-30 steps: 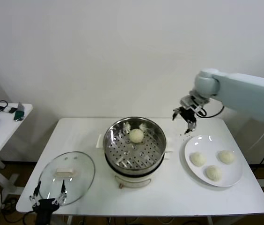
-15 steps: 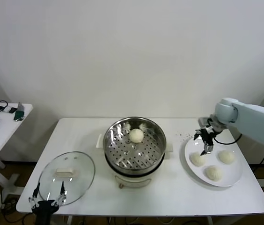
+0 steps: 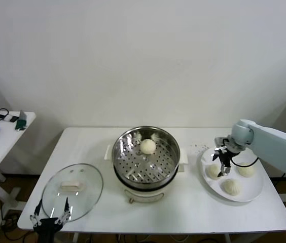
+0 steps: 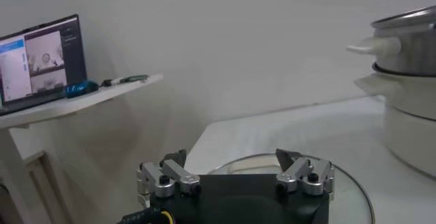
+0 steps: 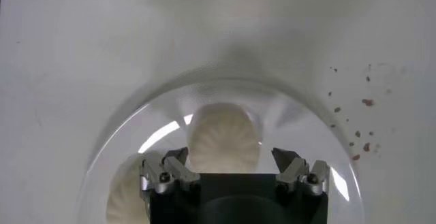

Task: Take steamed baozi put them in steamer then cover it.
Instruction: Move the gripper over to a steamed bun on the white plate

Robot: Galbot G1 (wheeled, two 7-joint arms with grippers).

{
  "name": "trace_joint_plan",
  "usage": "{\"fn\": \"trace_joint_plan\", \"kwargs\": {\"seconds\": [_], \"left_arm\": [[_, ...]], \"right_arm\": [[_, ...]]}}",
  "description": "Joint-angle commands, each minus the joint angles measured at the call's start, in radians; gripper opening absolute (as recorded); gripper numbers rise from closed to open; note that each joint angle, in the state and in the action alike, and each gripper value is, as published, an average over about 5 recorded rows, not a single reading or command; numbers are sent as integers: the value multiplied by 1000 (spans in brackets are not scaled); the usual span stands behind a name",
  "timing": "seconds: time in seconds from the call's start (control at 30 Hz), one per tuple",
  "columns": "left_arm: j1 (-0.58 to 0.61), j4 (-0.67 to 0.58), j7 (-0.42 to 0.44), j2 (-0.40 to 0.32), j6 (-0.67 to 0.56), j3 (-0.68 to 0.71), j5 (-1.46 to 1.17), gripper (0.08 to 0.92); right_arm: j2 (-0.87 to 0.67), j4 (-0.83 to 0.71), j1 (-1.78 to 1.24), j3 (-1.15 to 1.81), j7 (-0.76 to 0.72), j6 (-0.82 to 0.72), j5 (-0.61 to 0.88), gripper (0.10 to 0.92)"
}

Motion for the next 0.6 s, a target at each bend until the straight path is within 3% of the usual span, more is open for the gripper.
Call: {"fn": "trace_joint_plan", "kwargs": {"seconds": [0.03,0.27,0.6], "left_arm": [[0,3,0,-1,2,-1,1,823],[-2,5,-1,-2,3,0,2,823],[3,4,-3,-4,1,-1,2,823]], "right_arm": [[13,-39,-45,37,-11,-5,-19,823],[30,-66,-60,62,-19,9,-35,818],[31,-76,-58,73,-18,19,-8,742]]}}
